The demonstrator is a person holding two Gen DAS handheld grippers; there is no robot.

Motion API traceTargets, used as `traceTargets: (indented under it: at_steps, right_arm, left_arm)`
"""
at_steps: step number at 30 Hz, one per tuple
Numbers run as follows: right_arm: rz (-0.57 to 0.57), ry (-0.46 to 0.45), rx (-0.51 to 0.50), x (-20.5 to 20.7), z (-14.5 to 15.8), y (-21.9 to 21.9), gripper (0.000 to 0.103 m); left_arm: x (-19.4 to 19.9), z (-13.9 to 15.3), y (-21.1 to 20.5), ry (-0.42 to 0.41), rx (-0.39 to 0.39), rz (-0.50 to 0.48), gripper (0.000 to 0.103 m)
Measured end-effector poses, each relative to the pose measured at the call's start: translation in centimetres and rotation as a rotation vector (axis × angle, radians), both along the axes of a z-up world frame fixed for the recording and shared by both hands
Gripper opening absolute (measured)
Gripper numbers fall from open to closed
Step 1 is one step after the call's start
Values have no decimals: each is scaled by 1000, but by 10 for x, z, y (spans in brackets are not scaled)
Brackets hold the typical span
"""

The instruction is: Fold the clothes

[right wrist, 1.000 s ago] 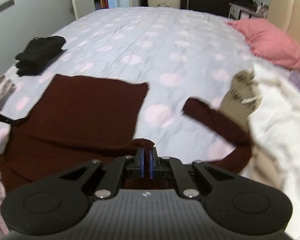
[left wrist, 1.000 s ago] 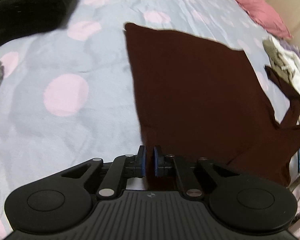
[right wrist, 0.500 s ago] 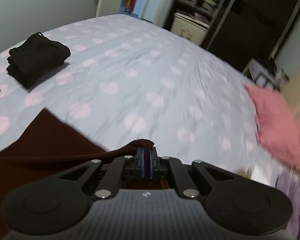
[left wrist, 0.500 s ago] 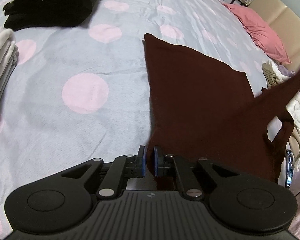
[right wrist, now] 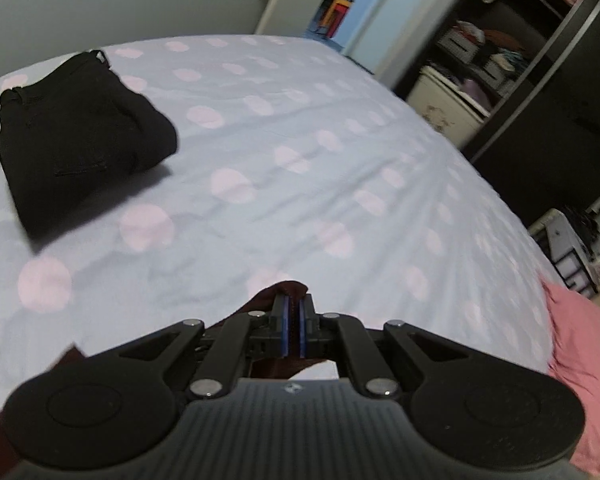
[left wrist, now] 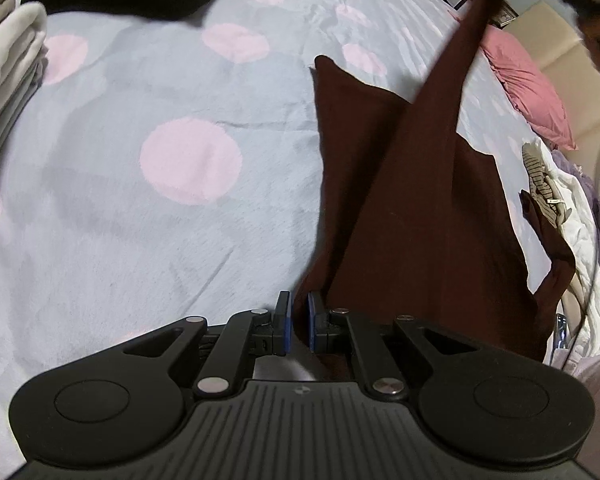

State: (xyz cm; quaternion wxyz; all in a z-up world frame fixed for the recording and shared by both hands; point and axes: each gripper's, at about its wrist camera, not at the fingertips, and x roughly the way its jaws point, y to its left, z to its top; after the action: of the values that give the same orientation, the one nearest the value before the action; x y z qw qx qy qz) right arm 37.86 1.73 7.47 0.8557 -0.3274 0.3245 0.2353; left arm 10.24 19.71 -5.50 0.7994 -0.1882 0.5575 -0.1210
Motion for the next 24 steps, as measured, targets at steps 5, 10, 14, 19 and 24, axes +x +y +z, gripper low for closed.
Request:
traceTargets:
  at_steps: [5,10,14,19,24]
  right_arm:
    - [32,37,-42,22,-49,53,6]
    - [27,80,-46,33,-83,78,6]
    - [21,104,-27,33,-89,81,11]
    - [18,98,4,15,-72,63,20]
    - [10,159,104,-38,-50,25,20]
  left_arm:
    - [-1,-4,5,16,-25,3,6]
    - [1,-11,7,45,-34,4,6]
    - [4,-15,6,63,-32,3,6]
    - [7,-13,4,62,-22,2,6]
    - [7,-14,6,66,-18,23,6]
